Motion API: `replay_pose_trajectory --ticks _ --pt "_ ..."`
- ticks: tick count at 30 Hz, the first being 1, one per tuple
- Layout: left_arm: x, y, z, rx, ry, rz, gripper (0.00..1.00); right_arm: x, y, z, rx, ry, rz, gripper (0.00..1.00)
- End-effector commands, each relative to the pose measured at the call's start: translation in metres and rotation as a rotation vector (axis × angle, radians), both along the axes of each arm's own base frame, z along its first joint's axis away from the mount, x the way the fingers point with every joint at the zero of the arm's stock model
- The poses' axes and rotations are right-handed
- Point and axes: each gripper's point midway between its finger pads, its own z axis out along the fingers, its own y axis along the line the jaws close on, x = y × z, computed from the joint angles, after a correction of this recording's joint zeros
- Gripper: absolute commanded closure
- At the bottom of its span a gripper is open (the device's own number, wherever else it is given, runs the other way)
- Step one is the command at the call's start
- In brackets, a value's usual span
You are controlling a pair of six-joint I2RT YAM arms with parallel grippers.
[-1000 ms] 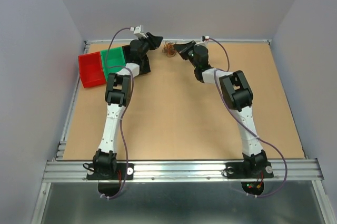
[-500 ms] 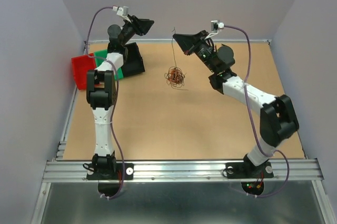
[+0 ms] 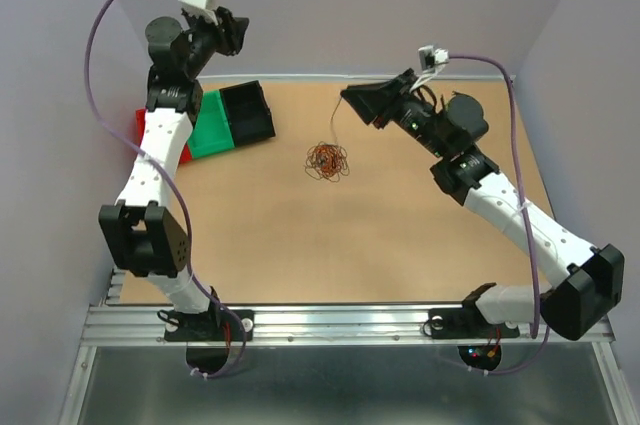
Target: Untangle the cables
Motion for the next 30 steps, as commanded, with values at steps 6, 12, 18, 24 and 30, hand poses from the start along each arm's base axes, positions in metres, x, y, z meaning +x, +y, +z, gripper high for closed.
replay_pose_trajectory --ticks 6,12,18,24,30 --pt "-0.054 0.135 -0.16 0.43 0.321 0.594 0.34 0.012 -0.016 -0.263 -0.444 0.504 -0.209 0.0" --pt "-0.08 0.223 -0.19 0.416 0.425 0.82 0.18 0.02 -0.008 -0.257 -0.506 0.44 -0.215 0.0" --pt "-0.059 0.259 -0.233 0.409 0.576 0.839 0.16 0.032 -0.002 -0.272 -0.541 0.443 -0.219 0.0" --pt "-0.026 0.232 -0.268 0.297 0.671 0.672 0.16 0.042 0.0 -0.29 -0.563 0.456 -0.242 0.0" --pt "-0.001 0.231 -0.273 0.202 0.644 0.674 0.17 0.044 0.0 -0.303 -0.55 0.454 -0.257 0.0"
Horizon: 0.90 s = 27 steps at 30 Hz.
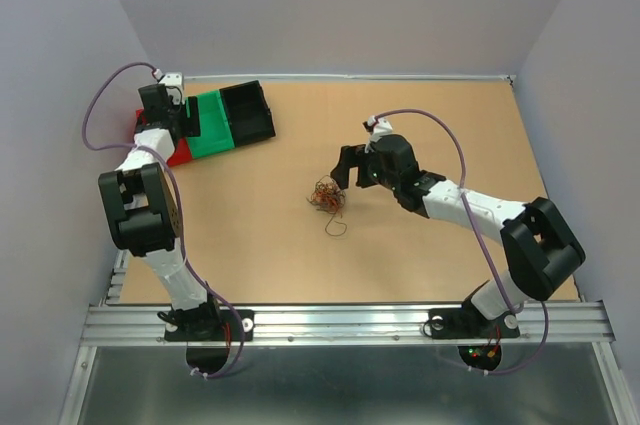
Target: Untangle the cables
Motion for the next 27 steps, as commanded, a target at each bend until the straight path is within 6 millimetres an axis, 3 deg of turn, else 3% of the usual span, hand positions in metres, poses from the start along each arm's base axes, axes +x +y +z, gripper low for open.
replay_pose_trajectory --ticks 1,4,5,6,9,11,12,13,16,19,20,21,22,23,24,25,27 --pt "0.028 -0.002 0.043 -0.05 -0.153 0.014 0.16 0.015 0.007 0.024 0.059 -0.112 -0.012 0.0" --pt "0.037 0.001 0.01 -0.074 -0.085 0.035 0.2 0.013 0.008 0.025 0.073 -0.121 -0.006 0.0" --pt "0.044 0.003 0.01 -0.08 -0.083 0.044 0.29 0.012 0.007 0.024 0.071 -0.121 -0.009 0.0" --pt "0.041 0.005 -0.018 -0.108 -0.011 0.067 0.42 0.012 0.005 0.021 0.069 -0.118 -0.017 0.0" --pt "0.039 0.001 -0.048 -0.157 0.067 0.082 0.6 0.006 0.001 0.021 0.074 -0.124 -0.019 0.0" --pt "0.032 -0.006 -0.065 -0.187 0.101 0.084 0.95 0.005 -0.002 0.029 0.093 -0.143 -0.031 0.0" --pt "0.03 -0.01 -0.069 -0.206 0.111 0.09 1.0 0.004 -0.004 0.03 0.096 -0.148 -0.035 0.0" --pt "0.022 -0.015 -0.078 -0.215 0.134 0.095 1.0 0.001 -0.006 0.025 0.092 -0.142 -0.037 0.0" --pt "0.011 -0.028 -0.066 -0.208 0.106 0.156 1.0 -0.002 -0.009 0.027 0.097 -0.152 -0.04 0.0" --pt "0.003 -0.037 -0.035 -0.194 0.037 0.298 1.0 -0.001 -0.012 0.024 0.092 -0.155 -0.055 0.0" --pt "-0.002 -0.052 -0.026 -0.19 0.011 0.362 1.0 0.0 -0.013 0.023 0.089 -0.157 -0.061 0.0" --pt "-0.005 -0.053 -0.02 -0.177 -0.019 0.439 1.0 0.001 -0.012 0.016 0.081 -0.143 -0.062 0.0" --pt "-0.007 -0.06 -0.02 -0.175 -0.007 0.426 1.0 0.002 -0.012 0.013 0.077 -0.138 -0.062 0.0" --pt "-0.006 -0.087 -0.014 -0.161 0.001 0.377 1.0 0.002 -0.01 0.009 0.075 -0.13 -0.054 0.0" --pt "-0.005 -0.096 -0.009 -0.165 0.002 0.35 1.0 0.002 -0.009 0.002 0.065 -0.116 -0.048 0.0" --pt "-0.003 -0.107 -0.004 -0.178 0.006 0.308 0.97 0.001 -0.007 -0.002 0.06 -0.108 -0.035 0.0" --pt "-0.005 -0.125 0.014 -0.163 -0.023 0.26 0.76 -0.006 -0.003 -0.012 0.052 -0.078 0.006 0.0"
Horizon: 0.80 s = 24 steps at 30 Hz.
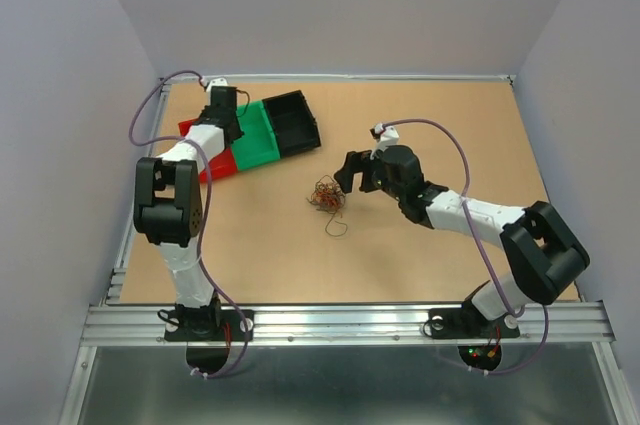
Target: Untangle the cables
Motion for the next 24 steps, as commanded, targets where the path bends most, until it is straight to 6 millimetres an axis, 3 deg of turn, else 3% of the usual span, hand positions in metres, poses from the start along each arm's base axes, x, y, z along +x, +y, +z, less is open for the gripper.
replay_pose_trajectory --ticks 1,2,3,5,6,8,10,12,13,14,15,16,17,20,22,24 --pt "-0.008 -0.031 0.059 -0.004 -0.099 -0.006 0.67 -0.011 0.009 -0.02 -0.012 0.033 0.079 0.0" --pt "-0.013 -0.035 0.062 0.007 -0.115 -0.014 0.58 -0.015 0.011 -0.029 -0.027 0.056 0.103 0.0" --pt "-0.018 -0.041 0.081 0.014 -0.155 -0.041 0.34 -0.022 0.013 -0.038 -0.041 0.092 0.139 0.0" --pt "-0.027 -0.044 0.088 0.041 -0.18 -0.056 0.08 -0.028 0.013 -0.056 -0.081 0.133 0.157 0.0" --pt "-0.032 -0.044 0.105 0.061 -0.218 -0.072 0.03 -0.03 0.012 -0.062 -0.1 0.145 0.159 0.0" --pt "-0.039 -0.049 0.109 0.069 -0.242 -0.128 0.02 -0.031 0.013 -0.07 -0.118 0.156 0.176 0.01" --pt "-0.046 -0.052 0.131 0.097 -0.306 -0.196 0.02 -0.033 0.02 -0.081 -0.125 0.181 0.217 0.06" --pt "-0.056 -0.071 0.143 0.08 -0.371 -0.336 0.02 -0.04 0.03 -0.093 -0.124 0.209 0.282 0.18" --pt "-0.063 -0.094 0.142 0.099 -0.383 -0.532 0.01 -0.041 0.034 -0.094 -0.121 0.21 0.306 0.26" --pt "-0.075 -0.108 0.128 0.086 -0.377 -0.639 0.01 -0.043 0.039 -0.094 -0.115 0.212 0.33 0.32" --pt "-0.085 -0.119 0.144 0.085 -0.442 -0.719 0.01 -0.045 0.049 -0.092 -0.098 0.21 0.366 0.38" --pt "-0.092 -0.129 0.144 0.089 -0.459 -0.788 0.01 -0.048 0.053 -0.094 -0.094 0.215 0.385 0.47" --pt "-0.105 -0.145 0.144 0.096 -0.485 -0.887 0.01 -0.052 0.057 -0.092 -0.08 0.212 0.408 0.66" --pt "-0.124 -0.17 0.143 0.099 -0.514 -1.025 0.01 -0.061 0.057 -0.076 -0.036 0.179 0.427 0.95" --pt "-0.136 -0.189 0.138 0.118 -0.524 -1.118 0.01 -0.074 0.052 -0.072 -0.01 0.164 0.449 0.99" --pt "-0.148 -0.205 0.126 0.14 -0.518 -1.211 0.02 -0.082 0.052 -0.053 0.031 0.116 0.471 0.99"
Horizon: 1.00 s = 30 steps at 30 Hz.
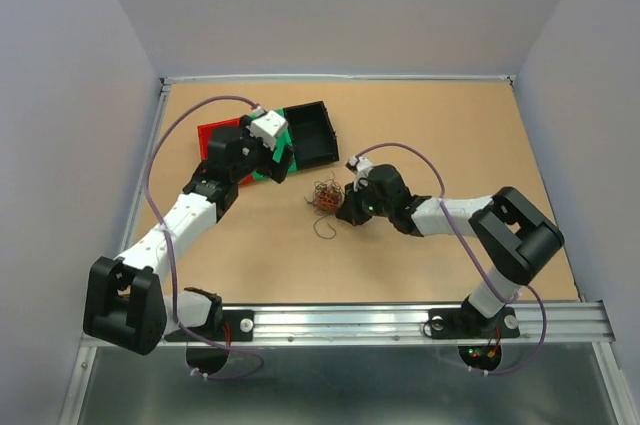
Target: Untangle the cables
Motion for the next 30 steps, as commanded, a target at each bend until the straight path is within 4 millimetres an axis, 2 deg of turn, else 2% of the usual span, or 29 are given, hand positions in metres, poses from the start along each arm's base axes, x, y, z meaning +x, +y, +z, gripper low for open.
replay_pose_trajectory --ticks 1,2,6,9,13,23,26,28,30 --pt "-0.027 -0.051 0.013 0.06 -0.152 -0.284 0.02 -0.018 0.005 0.041 0.132 -0.089 0.069 1.0" --pt "-0.031 -0.056 0.005 0.073 -0.15 -0.305 0.02 -0.019 0.005 0.047 0.147 -0.105 0.066 0.99" --pt "-0.05 -0.078 -0.01 0.11 -0.156 -0.412 0.02 -0.024 0.002 0.044 0.148 -0.099 0.063 0.99" --pt "-0.062 -0.088 -0.018 0.123 -0.155 -0.475 0.02 -0.028 0.003 0.043 0.152 -0.089 0.073 0.99" --pt "-0.075 -0.101 -0.031 0.154 -0.15 -0.55 0.02 -0.028 0.003 0.051 0.167 -0.106 0.071 0.99" --pt "-0.079 -0.13 -0.086 0.27 -0.043 -0.614 0.08 -0.033 -0.005 0.06 0.175 -0.138 0.054 0.99" --pt "-0.081 -0.138 -0.095 0.29 -0.021 -0.637 0.1 -0.033 -0.006 0.059 0.172 -0.139 0.051 0.99" --pt "-0.08 -0.142 -0.1 0.305 -0.004 -0.64 0.15 -0.032 -0.006 0.059 0.169 -0.142 0.043 0.99" --pt "-0.08 -0.144 -0.103 0.316 0.004 -0.642 0.25 -0.032 -0.007 0.058 0.167 -0.145 0.043 0.99"
